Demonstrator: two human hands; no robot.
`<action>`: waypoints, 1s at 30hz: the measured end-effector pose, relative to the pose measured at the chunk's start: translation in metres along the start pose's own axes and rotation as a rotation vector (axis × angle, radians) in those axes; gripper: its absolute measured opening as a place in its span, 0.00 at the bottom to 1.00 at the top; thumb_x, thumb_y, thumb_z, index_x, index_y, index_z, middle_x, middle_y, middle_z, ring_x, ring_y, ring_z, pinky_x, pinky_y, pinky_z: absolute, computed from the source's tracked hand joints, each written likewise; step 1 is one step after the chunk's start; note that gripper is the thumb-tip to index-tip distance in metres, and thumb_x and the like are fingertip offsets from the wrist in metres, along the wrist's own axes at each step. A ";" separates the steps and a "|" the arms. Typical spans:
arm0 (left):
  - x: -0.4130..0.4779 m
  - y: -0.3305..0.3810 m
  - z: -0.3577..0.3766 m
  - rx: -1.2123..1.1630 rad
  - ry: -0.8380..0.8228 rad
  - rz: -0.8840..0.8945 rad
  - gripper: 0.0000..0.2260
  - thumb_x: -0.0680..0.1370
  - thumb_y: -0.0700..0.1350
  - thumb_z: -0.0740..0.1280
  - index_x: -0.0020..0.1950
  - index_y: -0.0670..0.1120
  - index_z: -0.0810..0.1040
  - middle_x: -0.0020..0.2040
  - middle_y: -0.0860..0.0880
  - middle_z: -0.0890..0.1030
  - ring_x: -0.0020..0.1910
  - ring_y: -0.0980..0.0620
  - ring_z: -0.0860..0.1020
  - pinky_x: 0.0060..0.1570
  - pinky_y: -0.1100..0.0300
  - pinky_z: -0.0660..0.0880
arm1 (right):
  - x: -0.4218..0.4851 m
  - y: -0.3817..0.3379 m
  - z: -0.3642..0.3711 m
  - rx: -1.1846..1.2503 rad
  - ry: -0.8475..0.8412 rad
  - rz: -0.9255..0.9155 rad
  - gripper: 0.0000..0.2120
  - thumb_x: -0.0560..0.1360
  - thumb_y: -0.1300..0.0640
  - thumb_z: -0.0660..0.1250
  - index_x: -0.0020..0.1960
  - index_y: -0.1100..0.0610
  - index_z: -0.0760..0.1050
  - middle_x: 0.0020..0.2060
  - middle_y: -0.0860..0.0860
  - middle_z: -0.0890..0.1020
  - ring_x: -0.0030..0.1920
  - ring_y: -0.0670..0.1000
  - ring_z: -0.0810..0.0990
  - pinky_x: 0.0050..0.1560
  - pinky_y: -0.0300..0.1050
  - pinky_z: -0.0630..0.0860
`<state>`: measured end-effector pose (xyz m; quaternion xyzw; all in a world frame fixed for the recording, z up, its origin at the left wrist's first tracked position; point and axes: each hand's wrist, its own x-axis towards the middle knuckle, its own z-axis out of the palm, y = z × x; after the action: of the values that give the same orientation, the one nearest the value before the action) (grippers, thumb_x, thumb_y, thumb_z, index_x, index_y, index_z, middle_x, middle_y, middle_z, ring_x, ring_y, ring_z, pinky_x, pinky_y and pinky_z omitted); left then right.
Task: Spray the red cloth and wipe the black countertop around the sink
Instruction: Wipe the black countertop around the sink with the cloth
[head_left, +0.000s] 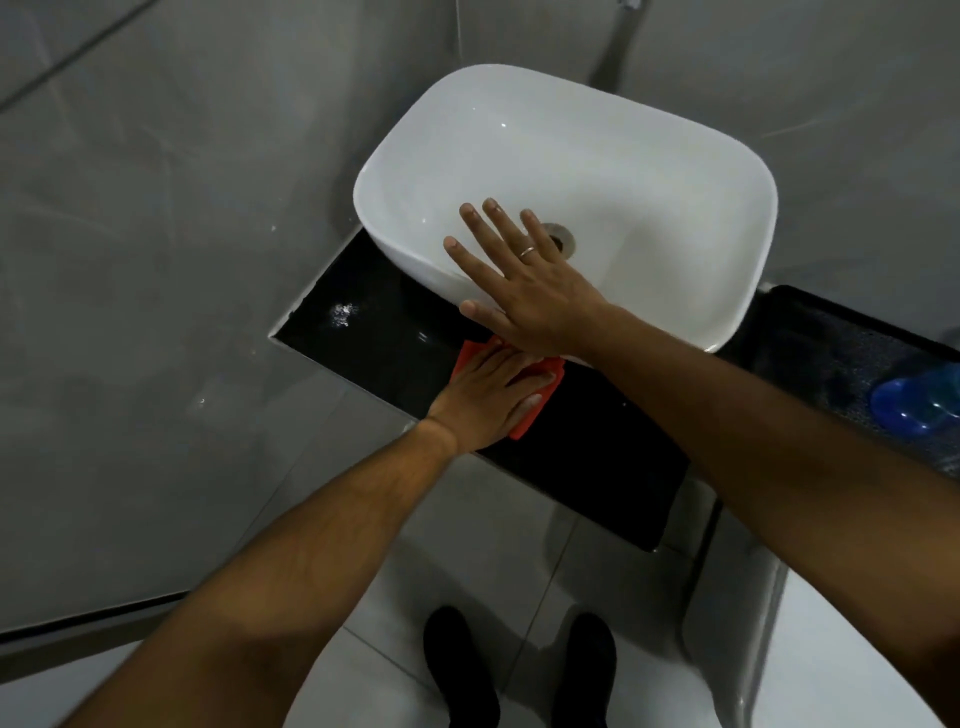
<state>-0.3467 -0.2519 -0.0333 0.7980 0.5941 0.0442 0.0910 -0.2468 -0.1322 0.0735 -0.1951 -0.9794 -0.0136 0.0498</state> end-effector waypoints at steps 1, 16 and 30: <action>-0.002 -0.010 -0.001 -0.001 -0.008 -0.007 0.23 0.84 0.57 0.45 0.78 0.54 0.61 0.80 0.50 0.59 0.79 0.47 0.57 0.79 0.50 0.48 | 0.008 -0.003 0.001 -0.004 -0.002 -0.005 0.32 0.83 0.38 0.45 0.81 0.53 0.46 0.81 0.60 0.47 0.80 0.61 0.43 0.78 0.65 0.45; -0.024 -0.147 -0.025 -0.007 0.012 -0.059 0.21 0.84 0.56 0.48 0.77 0.54 0.64 0.79 0.49 0.61 0.79 0.47 0.55 0.78 0.51 0.48 | 0.097 -0.026 0.012 0.034 -0.012 0.002 0.30 0.83 0.41 0.43 0.81 0.53 0.46 0.81 0.59 0.47 0.80 0.61 0.43 0.78 0.66 0.46; -0.031 -0.241 -0.048 0.010 0.162 -0.045 0.16 0.84 0.49 0.59 0.69 0.44 0.76 0.72 0.39 0.73 0.73 0.39 0.68 0.73 0.41 0.63 | 0.102 -0.025 0.021 0.068 -0.021 0.046 0.31 0.83 0.38 0.44 0.81 0.52 0.46 0.81 0.58 0.48 0.80 0.60 0.43 0.78 0.66 0.46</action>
<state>-0.5913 -0.2100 -0.0327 0.7786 0.6176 0.1035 0.0398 -0.3523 -0.1153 0.0633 -0.2158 -0.9751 0.0228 0.0463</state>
